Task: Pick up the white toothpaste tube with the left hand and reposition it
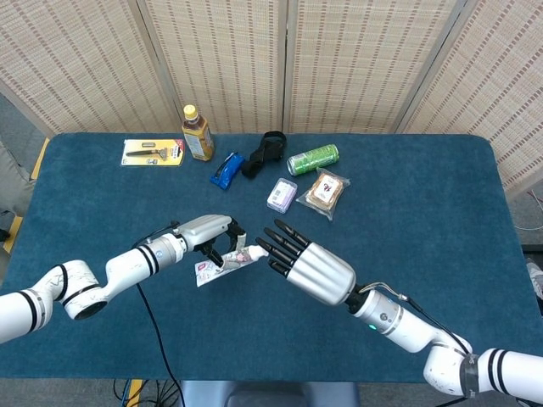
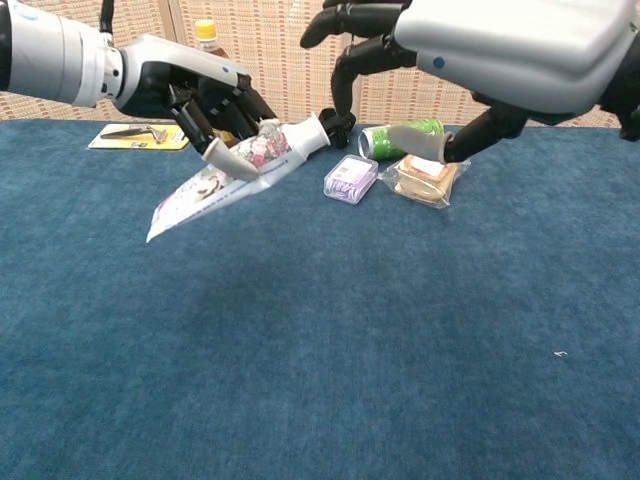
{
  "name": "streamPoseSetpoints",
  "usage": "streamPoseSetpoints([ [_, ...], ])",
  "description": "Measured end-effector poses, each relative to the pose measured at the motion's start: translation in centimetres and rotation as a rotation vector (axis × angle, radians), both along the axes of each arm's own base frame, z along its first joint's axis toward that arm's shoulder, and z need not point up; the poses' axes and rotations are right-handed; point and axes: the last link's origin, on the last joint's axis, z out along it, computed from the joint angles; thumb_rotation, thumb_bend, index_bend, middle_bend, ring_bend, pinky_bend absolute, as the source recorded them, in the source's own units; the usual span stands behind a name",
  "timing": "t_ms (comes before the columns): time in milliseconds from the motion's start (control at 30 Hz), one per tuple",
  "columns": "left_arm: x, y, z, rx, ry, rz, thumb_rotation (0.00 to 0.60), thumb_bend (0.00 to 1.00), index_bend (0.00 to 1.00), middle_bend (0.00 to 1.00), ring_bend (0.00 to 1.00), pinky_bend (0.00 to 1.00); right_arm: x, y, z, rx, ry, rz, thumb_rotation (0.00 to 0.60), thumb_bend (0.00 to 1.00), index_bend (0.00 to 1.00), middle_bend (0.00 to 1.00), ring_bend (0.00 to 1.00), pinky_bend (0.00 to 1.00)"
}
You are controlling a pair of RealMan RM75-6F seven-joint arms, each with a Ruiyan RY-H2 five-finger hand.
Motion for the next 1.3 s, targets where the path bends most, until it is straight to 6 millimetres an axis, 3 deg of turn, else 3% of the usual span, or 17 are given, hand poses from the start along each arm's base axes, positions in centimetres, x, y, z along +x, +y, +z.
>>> streamPoseSetpoints([
  [767, 0.2, 0.1, 0.4, -0.040, -0.024, 0.023, 0.545, 0.47, 0.59, 0.66, 0.42, 0.11, 1.5, -1.2, -2.1, -0.022, -0.001, 0.012, 0.600, 0.36, 0.39, 0.12, 0.00, 0.00],
  [1300, 0.0, -0.1, 0.8, -0.045, -0.029, 0.018, 0.544, 0.47, 0.59, 0.66, 0.42, 0.11, 1.3, -1.8, -2.1, -0.041, 0.023, -0.011, 0.600, 0.36, 0.39, 0.12, 0.00, 0.00],
])
